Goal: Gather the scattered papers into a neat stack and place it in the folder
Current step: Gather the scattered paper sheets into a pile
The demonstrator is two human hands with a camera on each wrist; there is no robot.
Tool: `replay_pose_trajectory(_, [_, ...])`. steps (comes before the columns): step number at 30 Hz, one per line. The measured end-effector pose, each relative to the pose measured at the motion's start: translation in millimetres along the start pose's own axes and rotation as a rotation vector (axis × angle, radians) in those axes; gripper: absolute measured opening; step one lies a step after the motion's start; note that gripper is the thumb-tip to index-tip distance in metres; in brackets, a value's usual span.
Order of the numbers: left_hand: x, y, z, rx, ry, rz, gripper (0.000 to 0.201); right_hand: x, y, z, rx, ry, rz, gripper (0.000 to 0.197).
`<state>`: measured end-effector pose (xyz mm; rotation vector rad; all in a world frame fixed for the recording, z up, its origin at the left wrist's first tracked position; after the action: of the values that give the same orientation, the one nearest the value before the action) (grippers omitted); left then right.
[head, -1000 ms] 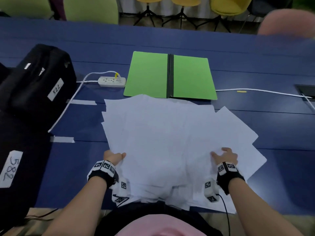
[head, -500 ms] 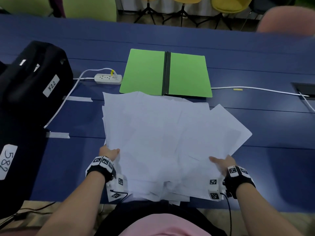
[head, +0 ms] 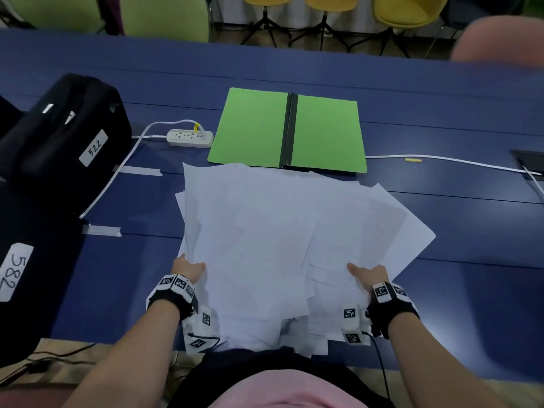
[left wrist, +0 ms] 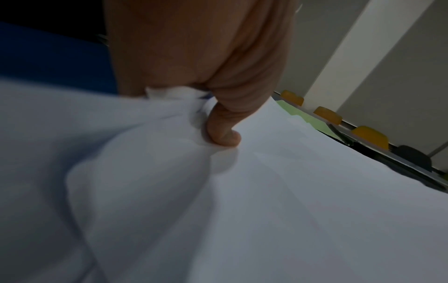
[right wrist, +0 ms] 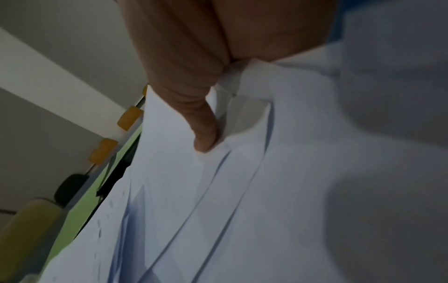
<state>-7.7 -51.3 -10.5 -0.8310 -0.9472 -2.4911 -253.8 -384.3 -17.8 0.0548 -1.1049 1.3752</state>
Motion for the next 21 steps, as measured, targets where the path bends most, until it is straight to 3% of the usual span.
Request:
replay_pose_trajectory(3, [6.1, 1.3, 1.0, 0.028, 0.006, 0.012, 0.044, -9.2, 9.4, 14.9, 0.039, 0.075, -0.011, 0.03])
replay_pose_trajectory(4, [6.7, 1.0, 1.2, 0.039, 0.01, 0.014, 0.045, -7.9, 10.9, 18.4, 0.042, 0.098, -0.009, 0.026])
replay_pose_trajectory(8, [8.3, 2.3, 2.3, 0.033, 0.015, 0.027, 0.045, 0.9, -0.6, 9.6, 0.018, 0.039, 0.095, 0.06])
replay_pose_trajectory(11, [12.5, 3.2, 2.6, 0.023, -0.001, 0.039, 0.047, 4.0, -14.4, 6.4, 0.084, 0.051, 0.151, 0.05])
replay_pose_trajectory(14, [14.6, 5.4, 3.4, 0.037, 0.005, 0.041, 0.046, 11.8, -33.4, 27.6, 0.139, 0.198, 0.21, 0.029])
replay_pose_trajectory(17, [17.7, 8.7, 2.7, 0.042, 0.006, 0.024, 0.047, 17.5, -50.4, 63.2, 0.224, 0.387, 0.297, 0.026])
replay_pose_trajectory(21, [20.3, 8.8, 4.2, 0.055, 0.02, 0.02, 0.048, 16.8, -60.1, 96.5, 0.01, 0.579, 0.338, 0.026])
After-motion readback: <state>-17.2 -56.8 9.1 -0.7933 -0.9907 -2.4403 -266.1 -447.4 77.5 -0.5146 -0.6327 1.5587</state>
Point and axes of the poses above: each hand's wrist, its own x-axis away from the middle knuckle, its own z-axis out of the back of the hand, y = z × x, the point moved 4 cm from there along -x, towards the middle knuckle, and after that the axes turned 3 degrees about z, right-handed, at the moved point
